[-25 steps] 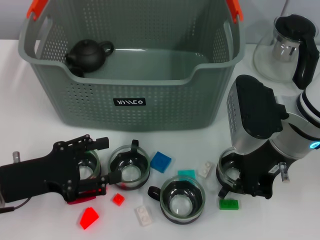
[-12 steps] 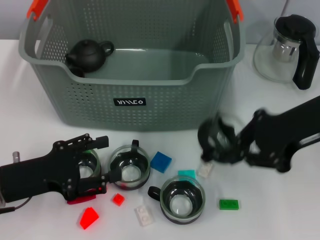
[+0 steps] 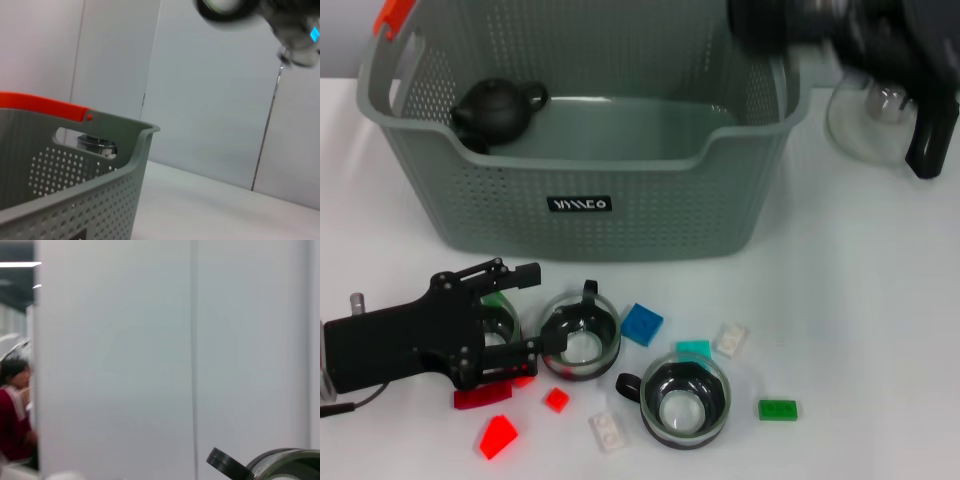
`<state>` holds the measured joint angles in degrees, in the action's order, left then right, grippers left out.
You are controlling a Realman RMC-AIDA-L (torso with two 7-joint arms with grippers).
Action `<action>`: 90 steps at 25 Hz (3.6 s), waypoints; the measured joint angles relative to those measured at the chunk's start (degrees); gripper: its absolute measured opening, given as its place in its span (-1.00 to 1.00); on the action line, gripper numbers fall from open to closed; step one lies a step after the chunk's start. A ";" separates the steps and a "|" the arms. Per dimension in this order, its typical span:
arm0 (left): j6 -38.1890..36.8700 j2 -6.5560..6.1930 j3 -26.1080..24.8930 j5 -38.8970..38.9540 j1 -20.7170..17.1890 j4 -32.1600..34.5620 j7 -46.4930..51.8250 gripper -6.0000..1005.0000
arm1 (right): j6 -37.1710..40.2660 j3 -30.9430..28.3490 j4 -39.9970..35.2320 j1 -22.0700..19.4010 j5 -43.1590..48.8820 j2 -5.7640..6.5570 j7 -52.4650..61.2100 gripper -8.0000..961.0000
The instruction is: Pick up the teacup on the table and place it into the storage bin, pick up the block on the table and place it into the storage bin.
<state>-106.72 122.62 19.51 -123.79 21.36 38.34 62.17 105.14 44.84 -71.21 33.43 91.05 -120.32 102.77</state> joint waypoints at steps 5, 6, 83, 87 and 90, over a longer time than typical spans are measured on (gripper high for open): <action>0.02 0.04 0.01 0.09 0.42 -0.08 0.62 0.66 | -16.15 7.29 -7.03 8.97 7.87 1.04 14.00 -0.88; 0.12 0.05 0.00 0.09 0.43 -0.20 0.64 0.66 | -18.65 8.51 -7.30 11.79 12.57 1.09 16.90 -0.88; 4.50 0.25 -0.82 0.52 0.35 -5.54 0.30 0.65 | -50.42 28.10 13.94 24.90 30.98 0.16 25.60 0.39; 4.51 0.25 -0.80 0.56 0.35 -5.63 0.37 0.65 | -40.28 20.40 9.68 15.78 11.03 0.31 10.28 0.40; 4.52 0.25 -0.82 0.62 0.41 -5.70 0.21 0.65 | -28.09 14.10 14.57 9.44 -1.33 0.60 -2.97 0.40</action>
<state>-102.20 122.87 18.70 -123.17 21.77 32.64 62.39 77.05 58.94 -56.63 42.87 89.72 -119.71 99.80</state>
